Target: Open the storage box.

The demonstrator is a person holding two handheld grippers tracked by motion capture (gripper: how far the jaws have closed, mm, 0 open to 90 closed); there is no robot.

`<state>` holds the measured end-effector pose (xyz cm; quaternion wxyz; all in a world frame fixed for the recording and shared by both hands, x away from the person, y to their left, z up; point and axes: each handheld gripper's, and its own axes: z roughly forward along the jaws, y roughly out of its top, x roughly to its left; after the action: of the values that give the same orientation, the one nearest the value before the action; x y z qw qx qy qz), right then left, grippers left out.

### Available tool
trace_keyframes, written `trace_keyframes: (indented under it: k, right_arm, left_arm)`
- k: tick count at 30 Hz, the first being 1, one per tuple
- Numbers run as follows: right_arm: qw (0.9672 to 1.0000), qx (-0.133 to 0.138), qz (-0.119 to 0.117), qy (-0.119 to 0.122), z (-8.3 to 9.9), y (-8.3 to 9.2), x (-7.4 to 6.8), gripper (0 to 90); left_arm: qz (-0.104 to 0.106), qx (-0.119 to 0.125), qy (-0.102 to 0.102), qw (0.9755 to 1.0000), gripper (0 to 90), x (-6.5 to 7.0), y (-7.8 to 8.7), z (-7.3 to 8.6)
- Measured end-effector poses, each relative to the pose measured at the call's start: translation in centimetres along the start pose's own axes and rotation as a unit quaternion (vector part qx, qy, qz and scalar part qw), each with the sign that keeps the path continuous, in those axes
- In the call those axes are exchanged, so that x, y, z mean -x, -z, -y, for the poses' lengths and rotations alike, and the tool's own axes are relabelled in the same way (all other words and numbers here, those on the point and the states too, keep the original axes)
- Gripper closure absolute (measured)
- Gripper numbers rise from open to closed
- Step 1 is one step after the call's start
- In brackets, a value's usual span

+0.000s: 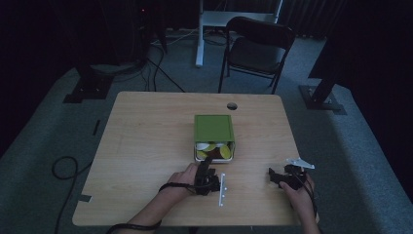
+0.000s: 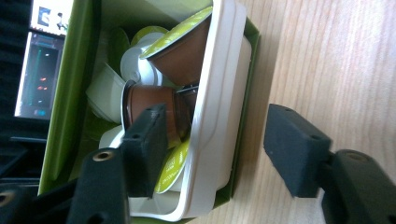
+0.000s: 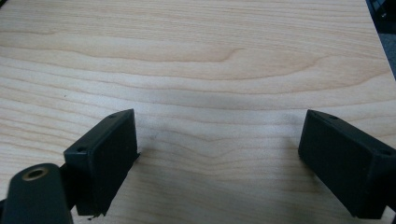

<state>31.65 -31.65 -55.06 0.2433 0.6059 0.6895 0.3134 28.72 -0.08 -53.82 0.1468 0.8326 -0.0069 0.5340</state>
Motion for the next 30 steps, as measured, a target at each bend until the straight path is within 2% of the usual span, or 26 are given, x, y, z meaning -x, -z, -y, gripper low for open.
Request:
trace_keyframes:
  k: [6, 9, 14, 24, 30]
  right_arm:
    - [1.0, 0.0, 0.001, 0.001, 0.0, 0.0, 0.0, 11.2]
    - [1.0, 0.0, 0.0, 0.0, 0.0, 0.0, 0.0, 11.2]
    - [1.0, 0.0, 0.0, 0.0, 0.0, 0.0, 0.0, 11.2]
    - [1.0, 0.001, -0.002, -0.001, 0.0, 0.0, 0.1, 11.2]
    - [1.0, 0.0, 0.0, 0.0, 0.0, 0.0, 0.0, 11.2]
  left_arm:
    - [-0.001, -0.008, -0.001, 1.0, 47.6, 0.4, -0.6, -0.8]
    - [-0.004, -0.015, -0.013, 0.9998, 50.2, 0.7, -0.8, -1.0]
    - [-0.018, -0.023, -0.014, 0.9995, 55.9, 0.8, -1.2, -1.2]
    - [-0.029, -0.042, -0.02, 0.9985, 56.1, 1.1, -2.1, -1.6]
    - [-0.04, -0.045, -0.019, 0.998, 66.8, 0.8, -2.3, -1.8]
